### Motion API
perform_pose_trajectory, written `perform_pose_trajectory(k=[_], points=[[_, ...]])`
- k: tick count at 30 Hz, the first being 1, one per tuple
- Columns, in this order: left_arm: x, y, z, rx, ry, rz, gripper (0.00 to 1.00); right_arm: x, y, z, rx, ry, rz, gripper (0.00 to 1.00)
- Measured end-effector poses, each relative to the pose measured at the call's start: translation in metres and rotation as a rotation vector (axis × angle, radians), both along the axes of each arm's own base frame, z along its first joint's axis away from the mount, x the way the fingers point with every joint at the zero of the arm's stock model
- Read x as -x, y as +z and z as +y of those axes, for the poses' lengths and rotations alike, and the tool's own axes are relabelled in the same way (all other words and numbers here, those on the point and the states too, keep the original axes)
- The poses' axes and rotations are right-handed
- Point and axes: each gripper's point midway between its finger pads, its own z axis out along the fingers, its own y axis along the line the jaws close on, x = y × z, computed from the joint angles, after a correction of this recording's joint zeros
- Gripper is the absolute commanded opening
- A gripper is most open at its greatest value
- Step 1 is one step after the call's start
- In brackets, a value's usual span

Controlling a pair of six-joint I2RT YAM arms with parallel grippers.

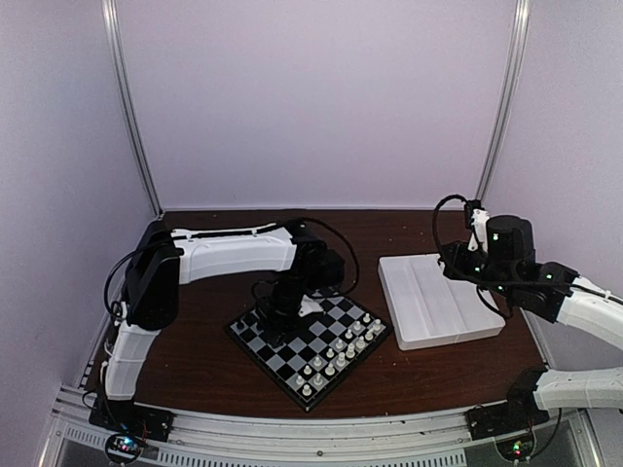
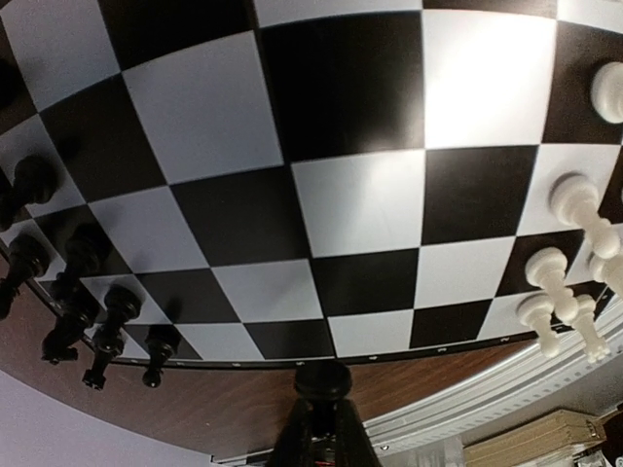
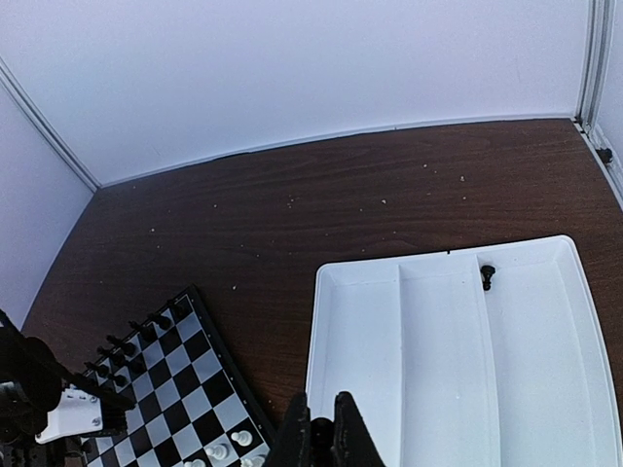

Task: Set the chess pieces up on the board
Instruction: Place the chess piece on the chessboard.

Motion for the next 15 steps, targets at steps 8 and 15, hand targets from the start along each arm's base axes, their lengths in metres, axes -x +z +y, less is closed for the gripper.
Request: perform_pose_trajectory(k=[8, 15], points=[[0.0, -0.012, 0.012, -0.086, -0.012, 0.009, 0.0, 0.0, 0.001, 0.0, -0.002, 0.0, -0.002, 0.0], [-0.002, -0.016, 0.017, -0.119, -0.02, 0.007, 0.01, 0.0, 0.001, 0.0, -0.002, 0.0, -0.002, 0.0]])
